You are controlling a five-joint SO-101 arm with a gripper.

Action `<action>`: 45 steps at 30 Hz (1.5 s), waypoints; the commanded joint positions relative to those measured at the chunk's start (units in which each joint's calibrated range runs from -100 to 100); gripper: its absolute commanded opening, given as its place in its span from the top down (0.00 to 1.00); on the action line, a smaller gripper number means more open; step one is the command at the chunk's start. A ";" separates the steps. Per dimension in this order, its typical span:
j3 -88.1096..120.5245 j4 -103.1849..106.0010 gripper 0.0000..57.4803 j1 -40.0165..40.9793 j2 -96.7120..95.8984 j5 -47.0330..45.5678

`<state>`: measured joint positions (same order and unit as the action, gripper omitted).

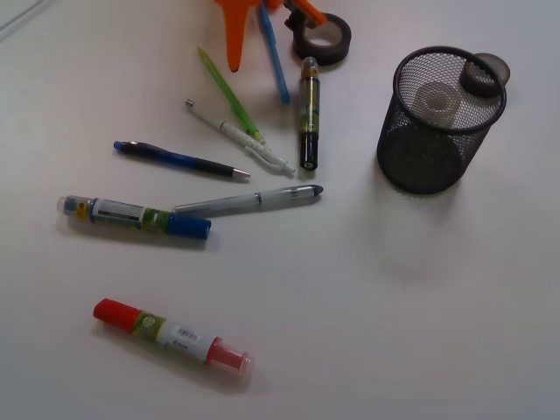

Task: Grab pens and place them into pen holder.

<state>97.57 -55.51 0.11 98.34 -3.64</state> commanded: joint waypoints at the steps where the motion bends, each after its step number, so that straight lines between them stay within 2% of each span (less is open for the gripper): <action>1: -0.11 -1.10 0.99 -0.37 0.72 7.42; 20: -2.19 -0.66 0.99 -0.37 -1.83 7.81; 25: -10.62 3.89 0.99 -1.20 -16.53 8.25; 34: -34.08 6.08 0.98 -2.02 -54.02 7.86; 40: -44.68 5.99 0.83 -3.51 -73.23 12.26; 45: -49.66 5.99 0.79 -5.16 -81.73 16.21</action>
<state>52.02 -50.24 -4.25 19.51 10.62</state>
